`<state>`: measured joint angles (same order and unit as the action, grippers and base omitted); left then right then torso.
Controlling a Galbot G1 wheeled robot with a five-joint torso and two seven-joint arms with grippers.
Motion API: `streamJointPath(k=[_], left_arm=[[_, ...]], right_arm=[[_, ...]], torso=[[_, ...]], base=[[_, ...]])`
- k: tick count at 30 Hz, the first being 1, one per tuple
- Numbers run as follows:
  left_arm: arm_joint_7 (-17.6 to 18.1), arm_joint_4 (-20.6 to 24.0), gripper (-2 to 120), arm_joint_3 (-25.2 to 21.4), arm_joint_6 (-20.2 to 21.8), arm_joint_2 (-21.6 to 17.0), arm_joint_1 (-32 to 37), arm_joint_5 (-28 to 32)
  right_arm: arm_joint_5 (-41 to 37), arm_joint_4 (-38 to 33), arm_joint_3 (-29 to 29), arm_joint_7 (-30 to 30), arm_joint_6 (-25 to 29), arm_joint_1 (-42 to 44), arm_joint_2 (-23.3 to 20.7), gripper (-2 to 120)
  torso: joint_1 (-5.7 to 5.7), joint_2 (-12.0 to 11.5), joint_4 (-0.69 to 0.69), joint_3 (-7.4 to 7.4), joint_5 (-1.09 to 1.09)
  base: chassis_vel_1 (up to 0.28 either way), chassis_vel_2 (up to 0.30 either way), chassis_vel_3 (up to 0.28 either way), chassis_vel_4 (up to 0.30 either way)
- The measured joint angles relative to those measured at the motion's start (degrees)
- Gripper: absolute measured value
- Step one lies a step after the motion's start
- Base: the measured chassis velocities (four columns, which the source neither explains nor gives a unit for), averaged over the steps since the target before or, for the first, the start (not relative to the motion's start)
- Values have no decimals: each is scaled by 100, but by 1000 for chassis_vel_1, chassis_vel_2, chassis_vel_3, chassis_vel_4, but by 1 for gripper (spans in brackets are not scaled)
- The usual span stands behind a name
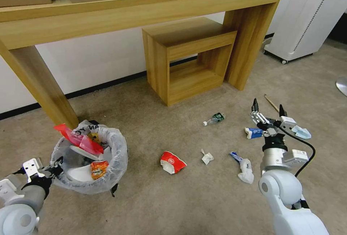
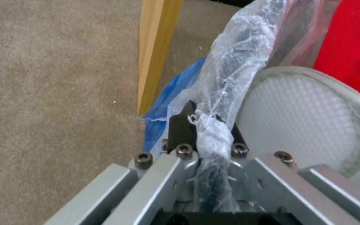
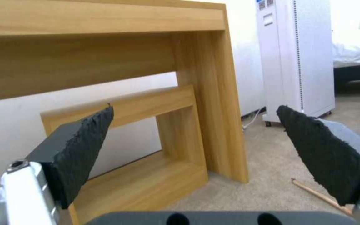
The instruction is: Pick up the trash bin and place the garbage on the floor into it.
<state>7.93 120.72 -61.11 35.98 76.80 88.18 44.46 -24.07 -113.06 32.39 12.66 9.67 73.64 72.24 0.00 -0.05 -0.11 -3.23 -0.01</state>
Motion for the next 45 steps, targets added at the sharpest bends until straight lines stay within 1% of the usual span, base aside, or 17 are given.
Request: streamJointPath(k=[8, 15, 20, 21, 27, 33, 39, 45], left_arm=[[43, 193, 1, 35, 86, -17, 101, 70], [174, 463, 1, 98, 277, -88, 343, 179], [174, 598, 1, 264, 340, -191, 564, 167], [123, 619, 1, 331, 365, -260, 632, 169], [43, 620, 1, 385, 422, -399, 688, 222], [20, 549, 1, 348, 529, -637, 727, 417], [29, 490, 1, 335, 537, -668, 715, 432], [39, 481, 1, 332, 531, -613, 688, 430]], right_arm=[[2, -28, -17, -13, -26, 4, -10, 100], [-59, -34, -5, -8, -59, -5, -25, 100], [-94, -5, 11, -13, -56, -23, -24, 100], [-102, 3, 8, -47, -37, -16, -19, 100], [-130, 23, 5, -189, 52, 11, 4, 100], [-92, 19, 51, -237, 57, 83, 60, 100], [-44, 33, 35, -249, 38, 115, 95, 100], [-18, 65, -3, -249, 44, 112, 111, 100]], torso=[[0, 0, 0, 0, 1], [0, 0, 0, 0, 1], [0, 0, 0, 0, 0], [0, 0, 0, 0, 1], [0, 0, -1, 0, 1], [0, 0, -1, 0, 1], [0, 0, 0, 0, 0], [-1, 0, 0, 1, 0]], base=[[0, 0, 0, 0], [0, 0, 0, 0], [0, 0, 0, 0], [0, 0, 0, 0], [0, 0, 0, 0], [0, 0, 0, 0], [0, 0, 0, 0], [-51, 48, 39, -41]])
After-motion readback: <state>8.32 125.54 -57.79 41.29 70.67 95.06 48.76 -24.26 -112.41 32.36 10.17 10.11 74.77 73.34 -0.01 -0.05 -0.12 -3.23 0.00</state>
